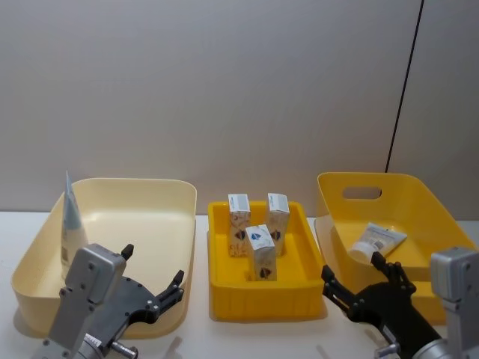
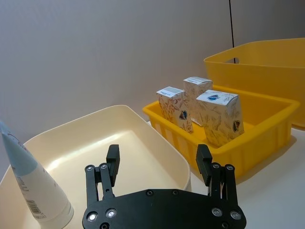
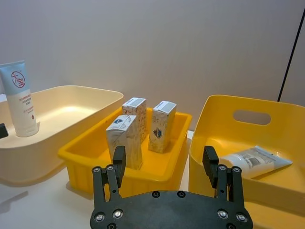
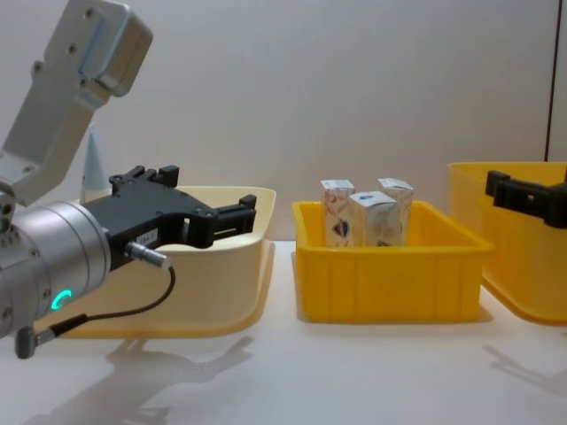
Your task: Bimanual collaborative sorting of washing and personal care products
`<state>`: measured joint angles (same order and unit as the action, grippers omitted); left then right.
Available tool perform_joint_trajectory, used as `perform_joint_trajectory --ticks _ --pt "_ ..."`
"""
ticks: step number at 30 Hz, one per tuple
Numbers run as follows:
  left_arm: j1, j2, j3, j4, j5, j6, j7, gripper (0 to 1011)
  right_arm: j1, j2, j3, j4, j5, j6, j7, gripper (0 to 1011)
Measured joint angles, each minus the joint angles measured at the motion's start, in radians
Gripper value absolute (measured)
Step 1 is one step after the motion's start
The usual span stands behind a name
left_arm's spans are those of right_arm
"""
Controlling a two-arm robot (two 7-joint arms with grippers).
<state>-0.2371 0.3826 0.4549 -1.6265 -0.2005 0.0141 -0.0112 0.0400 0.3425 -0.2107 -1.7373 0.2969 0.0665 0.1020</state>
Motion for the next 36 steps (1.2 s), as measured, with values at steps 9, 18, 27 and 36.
perform_joint_trajectory --ticks 9,18,27,36 --pt "0.000 0.000 0.000 0.000 0.000 0.000 0.000 1000 0.055 -0.007 -0.008 0.040 -0.003 0.019 0.025 1001" --pt "0.000 0.000 -0.001 0.000 0.000 0.000 0.000 1000 0.108 -0.023 -0.042 0.075 -0.019 0.033 0.060 1001" --pt "0.000 0.000 -0.001 0.000 0.000 0.000 0.000 1000 0.160 -0.053 -0.088 0.109 -0.062 0.047 0.070 1001" --pt "0.000 0.000 -0.001 0.000 0.000 0.000 0.000 1000 0.191 -0.082 -0.120 0.137 -0.109 0.057 0.046 1001"
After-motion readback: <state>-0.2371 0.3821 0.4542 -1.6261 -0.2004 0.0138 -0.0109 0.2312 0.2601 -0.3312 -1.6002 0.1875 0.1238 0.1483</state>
